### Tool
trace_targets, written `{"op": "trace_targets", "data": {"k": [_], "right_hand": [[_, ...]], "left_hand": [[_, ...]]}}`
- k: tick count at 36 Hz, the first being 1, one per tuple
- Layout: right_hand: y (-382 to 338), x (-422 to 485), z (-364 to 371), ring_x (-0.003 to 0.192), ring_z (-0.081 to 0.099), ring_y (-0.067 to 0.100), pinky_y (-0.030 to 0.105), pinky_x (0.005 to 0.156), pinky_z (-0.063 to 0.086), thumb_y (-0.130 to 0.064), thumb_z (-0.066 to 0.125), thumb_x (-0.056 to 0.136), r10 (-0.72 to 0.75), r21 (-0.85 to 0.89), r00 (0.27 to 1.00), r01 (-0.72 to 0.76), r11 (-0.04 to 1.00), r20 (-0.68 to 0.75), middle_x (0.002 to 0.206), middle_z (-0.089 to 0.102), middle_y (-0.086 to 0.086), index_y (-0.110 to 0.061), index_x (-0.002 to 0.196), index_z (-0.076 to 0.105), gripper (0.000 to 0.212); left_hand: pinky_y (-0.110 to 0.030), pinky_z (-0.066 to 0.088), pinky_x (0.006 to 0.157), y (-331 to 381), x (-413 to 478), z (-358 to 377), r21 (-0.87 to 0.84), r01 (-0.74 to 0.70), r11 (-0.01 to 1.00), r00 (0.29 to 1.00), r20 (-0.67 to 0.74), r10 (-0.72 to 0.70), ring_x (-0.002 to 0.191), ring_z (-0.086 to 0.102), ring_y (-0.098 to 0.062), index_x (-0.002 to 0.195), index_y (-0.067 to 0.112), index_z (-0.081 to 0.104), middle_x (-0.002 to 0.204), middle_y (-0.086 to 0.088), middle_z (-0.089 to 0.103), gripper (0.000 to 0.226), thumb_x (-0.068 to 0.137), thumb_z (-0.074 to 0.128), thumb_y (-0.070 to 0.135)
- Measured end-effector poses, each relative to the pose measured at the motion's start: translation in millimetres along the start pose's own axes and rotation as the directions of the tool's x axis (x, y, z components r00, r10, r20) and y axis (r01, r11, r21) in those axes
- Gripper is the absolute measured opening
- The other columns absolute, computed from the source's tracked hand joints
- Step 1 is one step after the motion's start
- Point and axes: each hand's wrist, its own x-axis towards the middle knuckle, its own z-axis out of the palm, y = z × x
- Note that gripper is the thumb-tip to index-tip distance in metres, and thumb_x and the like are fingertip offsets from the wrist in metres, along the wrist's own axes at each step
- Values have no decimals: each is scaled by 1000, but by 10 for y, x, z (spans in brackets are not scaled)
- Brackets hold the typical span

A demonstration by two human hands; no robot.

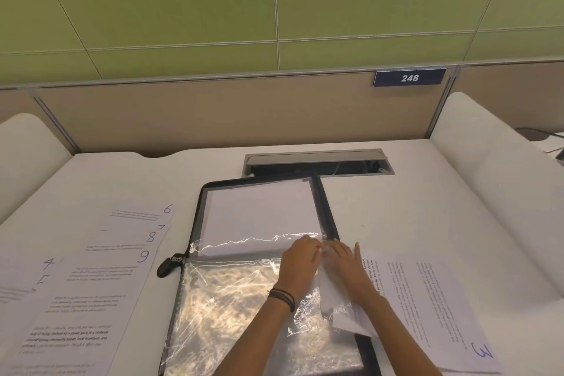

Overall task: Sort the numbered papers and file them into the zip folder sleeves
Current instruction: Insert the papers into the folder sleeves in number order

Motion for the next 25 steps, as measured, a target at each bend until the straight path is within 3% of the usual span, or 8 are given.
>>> {"op": "trace_targets", "data": {"k": [2,3,5,8,11,15,20,25], "right_hand": [[29,-64,-54,117,37,10,67,95,38,-20,82,62,-74,102,996,79,992,-44,122,57,-5,-33,113,43,66],[47,-95,-78,122,33,7,65,105,27,-25,66,79,-62,202,995,77,976,-80,129,52,-10,-38,117,41,48],[88,-177,-161,130,31,4,48,116,3,-40,36,90,25,341,992,19,940,-126,136,38,-20,-41,123,45,34],[220,-275,-218,130,41,20,47,115,6,-25,47,94,207,428,955,-99,898,-212,138,46,0,-19,120,62,31],[347,-411,-277,122,48,28,53,109,27,-19,52,91,341,457,897,-188,870,-280,135,51,10,-14,115,65,28],[544,-619,-362,118,49,38,50,102,37,-1,59,86,493,441,822,-344,829,-286,134,49,20,-6,113,65,28],[848,-827,-484,117,47,47,54,103,33,2,64,80,668,367,706,-572,733,-234,131,47,30,-1,116,63,36],[1061,-1003,-554,135,23,41,57,108,15,-20,58,90,780,275,622,-740,614,-70,147,25,25,-8,133,48,47]], "left_hand": [[-28,45,86,-105,-42,-22,3,4,1000,1000,-1,-4,102,55,-9,109,19,64,110,7,59,26,97,40,22],[-25,44,86,-157,-73,-29,0,6,1000,1000,-5,-6,103,54,-7,110,20,64,111,9,58,26,97,41,22],[-20,42,89,-249,-148,-41,-8,9,1000,1000,-8,-9,104,52,-5,112,20,63,113,11,57,26,98,42,23],[-14,36,93,-349,-240,-50,-28,1,1000,1000,26,0,110,48,-3,117,21,61,120,11,54,26,99,43,25],[-19,33,102,-403,-293,-34,-20,-23,1000,996,84,24,123,44,-8,121,25,59,131,9,51,29,100,42,34],[-23,23,112,-400,-366,13,19,-25,1000,992,126,22,134,34,-9,128,26,56,143,7,43,35,101,38,37],[-21,19,112,-375,-413,1,34,-57,998,987,150,51,136,32,-10,132,24,53,146,6,40,35,101,37,33],[-21,18,112,-385,-455,-43,45,-73,996,984,164,65,136,31,-10,134,24,50,146,6,39,36,101,37,33]]}}
